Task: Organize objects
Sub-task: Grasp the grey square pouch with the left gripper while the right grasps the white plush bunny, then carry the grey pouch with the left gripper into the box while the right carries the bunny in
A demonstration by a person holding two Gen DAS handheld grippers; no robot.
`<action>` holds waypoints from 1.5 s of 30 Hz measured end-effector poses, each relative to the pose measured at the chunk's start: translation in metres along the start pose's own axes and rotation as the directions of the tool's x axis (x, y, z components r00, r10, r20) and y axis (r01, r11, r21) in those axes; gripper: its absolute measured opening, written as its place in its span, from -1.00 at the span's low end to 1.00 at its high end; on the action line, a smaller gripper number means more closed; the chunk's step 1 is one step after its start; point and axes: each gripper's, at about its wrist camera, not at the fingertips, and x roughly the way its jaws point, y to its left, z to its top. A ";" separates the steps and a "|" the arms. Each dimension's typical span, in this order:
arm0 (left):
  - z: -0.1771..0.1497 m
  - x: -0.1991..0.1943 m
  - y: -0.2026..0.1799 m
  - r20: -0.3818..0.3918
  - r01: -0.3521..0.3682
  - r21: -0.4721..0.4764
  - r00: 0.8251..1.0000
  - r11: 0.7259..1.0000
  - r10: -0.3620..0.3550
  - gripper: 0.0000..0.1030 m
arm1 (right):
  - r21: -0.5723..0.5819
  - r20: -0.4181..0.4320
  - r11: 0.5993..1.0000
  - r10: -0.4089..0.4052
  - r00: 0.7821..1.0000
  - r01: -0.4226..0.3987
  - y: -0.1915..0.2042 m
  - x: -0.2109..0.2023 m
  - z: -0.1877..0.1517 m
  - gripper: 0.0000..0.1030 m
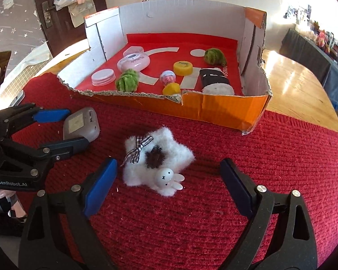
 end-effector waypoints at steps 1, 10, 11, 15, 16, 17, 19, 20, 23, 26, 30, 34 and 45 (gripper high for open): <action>0.000 0.001 -0.001 0.001 0.005 0.002 1.000 1.000 -0.005 0.34 | -0.006 0.000 1.000 -0.004 1.000 0.004 0.001 0.000 0.000 0.65; 0.002 0.001 -0.003 0.010 0.038 0.007 0.999 0.999 -0.038 0.10 | -0.051 0.016 0.999 0.015 1.000 -0.014 0.009 0.000 -0.001 -0.08; 0.002 0.000 -0.003 0.011 0.040 0.005 0.999 0.999 -0.040 0.10 | -0.051 0.018 0.999 0.019 1.000 -0.018 0.009 -0.001 -0.001 -0.11; 0.003 -0.006 -0.005 0.023 0.060 0.000 0.998 0.998 -0.060 0.10 | -0.036 0.027 0.998 0.049 0.998 -0.048 0.007 -0.007 -0.001 -0.13; 0.003 -0.008 -0.006 0.029 0.059 0.003 0.998 0.998 -0.059 0.10 | -0.036 0.031 0.998 0.049 0.998 -0.048 0.007 -0.009 -0.001 -0.13; 0.004 -0.009 -0.007 0.035 0.056 0.006 0.998 0.998 -0.057 0.10 | -0.038 0.036 0.998 0.046 0.998 -0.045 0.008 -0.010 -0.001 -0.13; 0.004 -0.012 -0.008 0.041 0.054 0.007 0.998 0.999 -0.055 0.10 | -0.039 0.047 0.998 0.044 0.998 -0.042 0.008 -0.014 -0.001 -0.14; 0.005 -0.013 -0.008 0.043 0.056 0.006 0.997 0.998 -0.056 0.10 | -0.037 0.048 0.998 0.048 0.998 -0.047 0.008 -0.015 -0.001 -0.14; 0.005 -0.016 -0.008 0.048 0.060 0.004 0.997 0.998 -0.060 0.10 | -0.037 0.055 0.998 0.051 0.997 -0.049 0.008 -0.019 0.000 -0.14; 0.005 -0.017 -0.009 0.050 0.061 0.005 0.997 0.998 -0.061 0.10 | -0.034 0.056 0.998 0.061 0.997 -0.059 0.007 -0.020 0.000 -0.14; 0.005 -0.018 -0.010 0.053 0.063 0.007 0.997 0.998 -0.063 0.10 | -0.038 0.056 0.998 0.057 0.997 -0.055 0.007 -0.020 0.000 -0.14; 0.006 -0.021 -0.010 0.060 0.065 0.007 0.996 0.998 -0.066 0.10 | -0.041 0.058 0.998 0.060 0.997 -0.058 0.008 -0.022 -0.001 -0.14; 0.011 -0.035 -0.008 0.085 0.096 -0.003 0.992 0.995 -0.096 0.10 | -0.020 0.096 0.996 0.093 0.991 -0.092 0.007 -0.039 0.002 -0.14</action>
